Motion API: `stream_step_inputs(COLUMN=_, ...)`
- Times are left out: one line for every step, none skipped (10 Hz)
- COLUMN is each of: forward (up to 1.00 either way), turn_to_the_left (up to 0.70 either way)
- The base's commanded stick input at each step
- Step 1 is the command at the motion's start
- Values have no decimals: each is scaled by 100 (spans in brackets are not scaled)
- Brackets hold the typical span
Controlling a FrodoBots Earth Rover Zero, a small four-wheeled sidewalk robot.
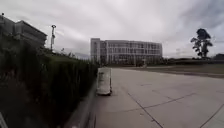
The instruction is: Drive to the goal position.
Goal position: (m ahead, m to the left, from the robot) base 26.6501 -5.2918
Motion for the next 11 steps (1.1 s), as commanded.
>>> stream_step_inputs(forward=0, turn_to_the_left=2)
stream_step_inputs(forward=0, turn_to_the_left=2)
stream_step_inputs(forward=0, turn_to_the_left=1)
stream_step_inputs(forward=0, turn_to_the_left=4)
stream_step_inputs(forward=0, turn_to_the_left=0)
stream_step_inputs(forward=0, turn_to_the_left=0)
stream_step_inputs(forward=0, turn_to_the_left=4)
stream_step_inputs(forward=0, turn_to_the_left=4)
stream_step_inputs(forward=0, turn_to_the_left=4)
stream_step_inputs(forward=0, turn_to_the_left=4)
stream_step_inputs(forward=0, turn_to_the_left=4)
